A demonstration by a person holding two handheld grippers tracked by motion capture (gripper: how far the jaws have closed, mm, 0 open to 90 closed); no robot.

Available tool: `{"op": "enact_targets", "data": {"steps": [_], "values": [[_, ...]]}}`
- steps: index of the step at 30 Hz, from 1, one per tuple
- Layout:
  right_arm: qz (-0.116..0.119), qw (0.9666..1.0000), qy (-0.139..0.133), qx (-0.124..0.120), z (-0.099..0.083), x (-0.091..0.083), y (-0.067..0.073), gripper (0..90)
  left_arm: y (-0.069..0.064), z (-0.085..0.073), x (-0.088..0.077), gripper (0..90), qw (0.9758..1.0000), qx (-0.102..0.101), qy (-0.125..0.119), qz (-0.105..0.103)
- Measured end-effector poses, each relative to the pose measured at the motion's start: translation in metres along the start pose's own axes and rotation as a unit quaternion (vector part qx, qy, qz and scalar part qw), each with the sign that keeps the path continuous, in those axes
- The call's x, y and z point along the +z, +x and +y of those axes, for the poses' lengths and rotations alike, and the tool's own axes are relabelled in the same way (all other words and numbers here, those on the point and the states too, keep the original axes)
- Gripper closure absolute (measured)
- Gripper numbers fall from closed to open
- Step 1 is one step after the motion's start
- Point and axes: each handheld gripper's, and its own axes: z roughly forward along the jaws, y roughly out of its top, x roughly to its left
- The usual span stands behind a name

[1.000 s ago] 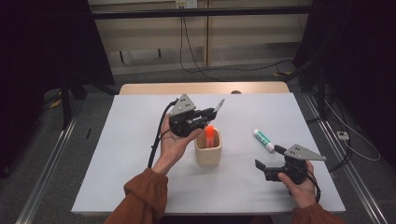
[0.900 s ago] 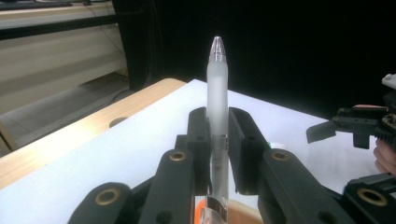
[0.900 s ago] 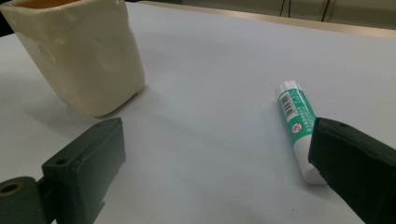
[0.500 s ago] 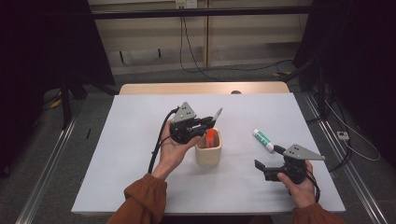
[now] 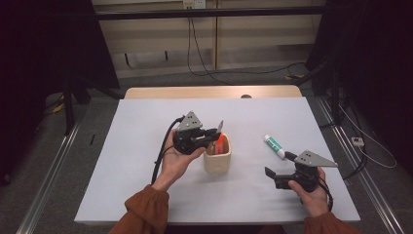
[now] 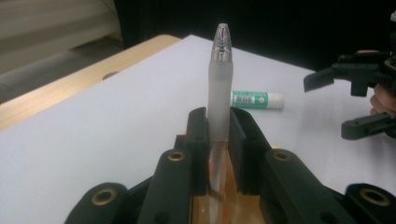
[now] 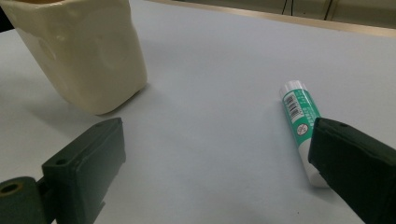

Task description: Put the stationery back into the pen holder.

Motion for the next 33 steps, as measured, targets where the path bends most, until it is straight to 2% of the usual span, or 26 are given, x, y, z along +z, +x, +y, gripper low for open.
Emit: {"op": "enact_targets", "data": {"steps": [1, 5, 10, 13, 17, 21, 22, 23, 24, 27, 29, 33], "values": [[0.000, 1.0000, 0.001, 0.000, 0.000, 0.000, 0.000, 3.8, 0.000, 0.000, 0.000, 78.4, 1.0000, 0.006, 0.005, 0.002], [-0.001, 1.0000, 0.001, 0.001, 0.000, 0.000, -0.001, 3.8, 0.000, 0.000, 0.000, 69.4, 1.0000, -0.002, 0.004, 0.006], [-0.001, 1.0000, 0.000, -0.001, -0.001, -0.002, 0.000, 3.8, 0.003, 0.000, -0.002, 51.1, 0.9998, -0.009, 0.005, 0.014], [-0.002, 1.0000, 0.000, 0.002, -0.001, -0.002, 0.000, 3.8, 0.006, -0.001, -0.006, 37.5, 0.9995, -0.016, 0.008, 0.028], [-0.002, 1.0000, 0.000, 0.001, -0.001, -0.002, 0.000, 3.8, 0.014, -0.003, -0.012, 23.9, 0.9983, -0.032, 0.012, 0.047], [-0.003, 1.0000, 0.000, 0.001, -0.001, -0.002, 0.000, 3.8, 0.018, -0.008, -0.017, 17.9, 0.9977, -0.036, 0.018, 0.054], [-0.002, 1.0000, 0.001, 0.002, -0.001, -0.002, 0.000, 3.8, 0.019, -0.010, -0.018, 15.6, 0.9977, -0.039, 0.020, 0.052], [-0.003, 1.0000, 0.001, 0.002, -0.001, -0.002, 0.000, 3.8, 0.021, -0.012, -0.020, 14.3, 0.9977, -0.052, 0.019, 0.039], [-0.003, 1.0000, 0.001, 0.001, -0.001, -0.002, 0.000, 3.8, 0.021, -0.013, -0.021, 14.1, 0.9975, -0.058, 0.020, 0.035], [-0.003, 1.0000, 0.001, 0.002, -0.001, -0.001, 0.000, 3.8, 0.020, -0.015, -0.026, 13.2, 0.9966, -0.037, 0.030, 0.067], [-0.002, 1.0000, 0.002, 0.001, -0.001, -0.001, 0.000, 3.8, 0.021, -0.016, -0.029, 10.2, 0.9964, -0.046, 0.026, 0.066], [-0.004, 1.0000, 0.000, 0.003, -0.001, -0.002, 0.000, 3.8, 0.023, -0.022, -0.036, 7.3, 0.9962, -0.046, 0.032, 0.067]]}}
